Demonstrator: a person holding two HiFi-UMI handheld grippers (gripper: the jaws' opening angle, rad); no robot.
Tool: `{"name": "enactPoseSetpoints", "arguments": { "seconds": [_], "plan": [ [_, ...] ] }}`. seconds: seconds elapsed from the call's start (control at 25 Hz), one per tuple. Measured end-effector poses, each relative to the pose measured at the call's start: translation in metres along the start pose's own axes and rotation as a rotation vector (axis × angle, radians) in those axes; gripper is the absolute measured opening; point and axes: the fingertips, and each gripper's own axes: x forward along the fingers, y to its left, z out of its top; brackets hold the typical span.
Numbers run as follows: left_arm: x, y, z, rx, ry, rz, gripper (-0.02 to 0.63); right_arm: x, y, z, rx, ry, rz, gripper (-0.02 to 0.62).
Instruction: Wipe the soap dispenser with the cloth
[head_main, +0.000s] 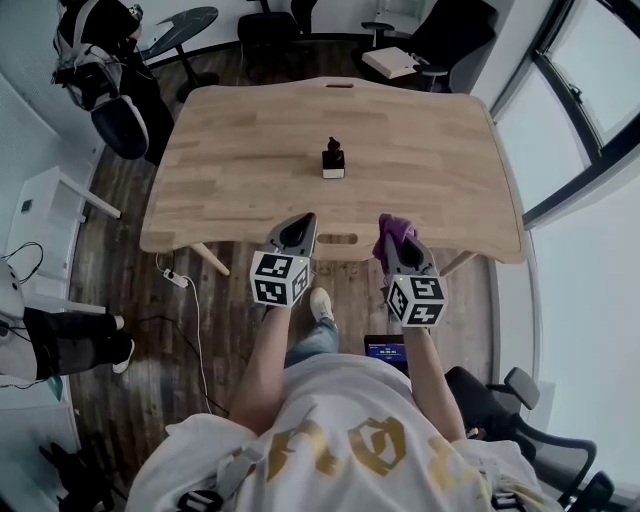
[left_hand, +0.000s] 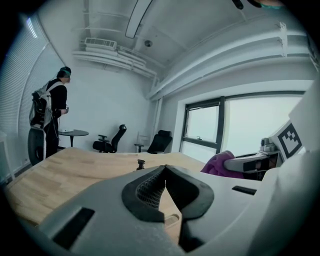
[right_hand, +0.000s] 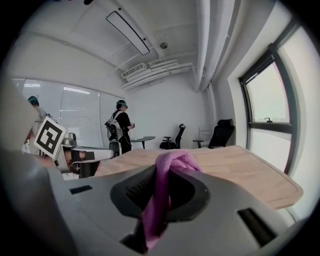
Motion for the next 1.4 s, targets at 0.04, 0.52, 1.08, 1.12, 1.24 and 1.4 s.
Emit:
{"name": "enactPoseSetpoints", "arguments": {
  "seconds": [0.04,0.52,1.08,1.12,1.24,1.4],
  "plan": [
    [0.012,0.004,0.001,0.002,0.01,-0.01,0.009,0.009,-0.006,0.002,0.005,0.008,-0.009,0.053],
    [0.137,0.103,0.026,-0.019,0.072,-0.041,0.009,0.154,-0.045,0.035,0.04,0.058,-0.052,0.052],
    [0.208,0.16,0.034,-0.044,0.084,-0.093,0.009,0.232,-0.058,0.045,0.043,0.083,-0.083,0.053],
    [0.211,0.161,0.036,-0.042,0.081,-0.093,0.009,0.233,-0.058,0.045,0.044,0.082,-0.081,0.052],
    [0.216,0.161,0.04,-0.03,0.077,-0.093,0.009,0.235,-0.06,0.048,0.049,0.08,-0.071,0.052],
    [0.218,0.168,0.047,-0.028,0.065,-0.07,0.009,0.243,-0.06,0.052,0.047,0.072,-0.038,0.052]
  ]
}}
